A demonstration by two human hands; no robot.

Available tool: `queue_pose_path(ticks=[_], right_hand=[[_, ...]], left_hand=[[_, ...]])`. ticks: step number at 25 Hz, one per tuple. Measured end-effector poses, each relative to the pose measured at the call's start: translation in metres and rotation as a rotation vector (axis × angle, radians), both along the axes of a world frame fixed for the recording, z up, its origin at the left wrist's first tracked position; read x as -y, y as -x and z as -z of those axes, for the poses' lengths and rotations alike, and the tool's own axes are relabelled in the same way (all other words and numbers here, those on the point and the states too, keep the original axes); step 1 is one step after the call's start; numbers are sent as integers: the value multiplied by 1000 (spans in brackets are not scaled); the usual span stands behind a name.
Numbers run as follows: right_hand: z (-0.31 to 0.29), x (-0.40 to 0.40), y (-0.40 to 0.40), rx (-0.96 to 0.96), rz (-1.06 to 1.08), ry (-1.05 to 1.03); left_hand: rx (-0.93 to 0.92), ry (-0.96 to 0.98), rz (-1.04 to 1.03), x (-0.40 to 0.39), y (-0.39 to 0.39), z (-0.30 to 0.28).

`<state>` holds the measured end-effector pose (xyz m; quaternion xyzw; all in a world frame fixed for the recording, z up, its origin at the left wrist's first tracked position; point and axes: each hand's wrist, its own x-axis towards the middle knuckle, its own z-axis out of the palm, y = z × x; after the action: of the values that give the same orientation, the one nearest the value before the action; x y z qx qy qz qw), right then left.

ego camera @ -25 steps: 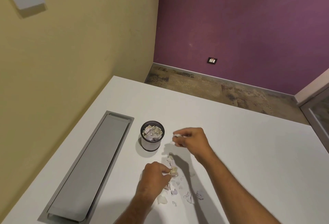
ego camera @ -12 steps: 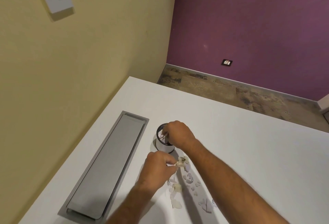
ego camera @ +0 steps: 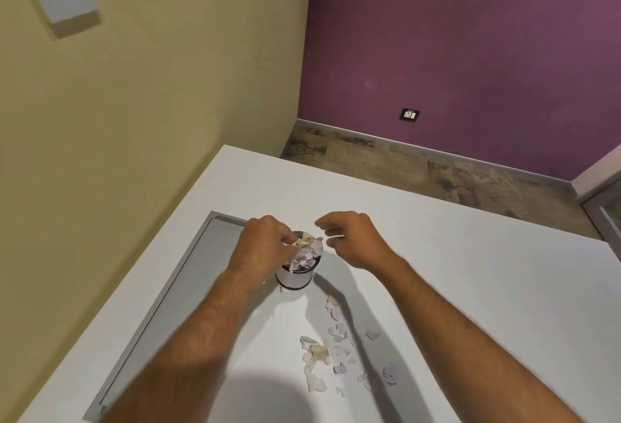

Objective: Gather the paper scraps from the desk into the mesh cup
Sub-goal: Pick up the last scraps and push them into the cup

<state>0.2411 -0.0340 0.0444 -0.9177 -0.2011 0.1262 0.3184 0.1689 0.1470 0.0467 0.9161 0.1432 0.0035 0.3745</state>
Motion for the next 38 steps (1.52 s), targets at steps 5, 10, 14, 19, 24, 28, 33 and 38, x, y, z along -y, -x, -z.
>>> queue_pose_path(ticks=[5, 10, 14, 19, 24, 28, 33, 38], right_hand=[[37, 55, 32, -92, 179, -99], [77, 94, 68, -142, 301, -37], [102, 104, 99, -204, 290, 28], [115, 106, 114, -194, 349, -44], [117, 106, 110, -148, 386, -76], [109, 96, 102, -34, 89, 98], [108, 70, 94, 17, -186, 248], [108, 58, 103, 162, -300, 329]], left_hand=[[-171, -282, 155, 18, -28, 19], [-268, -553, 323, 37, -46, 42], [-330, -628, 400, 43, -57, 58], [-383, -685, 456, 45, -65, 67], [-413, -682, 459, 45, -71, 72], [-414, -677, 458, 47, -68, 72], [-501, -674, 505, 49, -68, 64], [-523, -732, 560, 54, -59, 54]])
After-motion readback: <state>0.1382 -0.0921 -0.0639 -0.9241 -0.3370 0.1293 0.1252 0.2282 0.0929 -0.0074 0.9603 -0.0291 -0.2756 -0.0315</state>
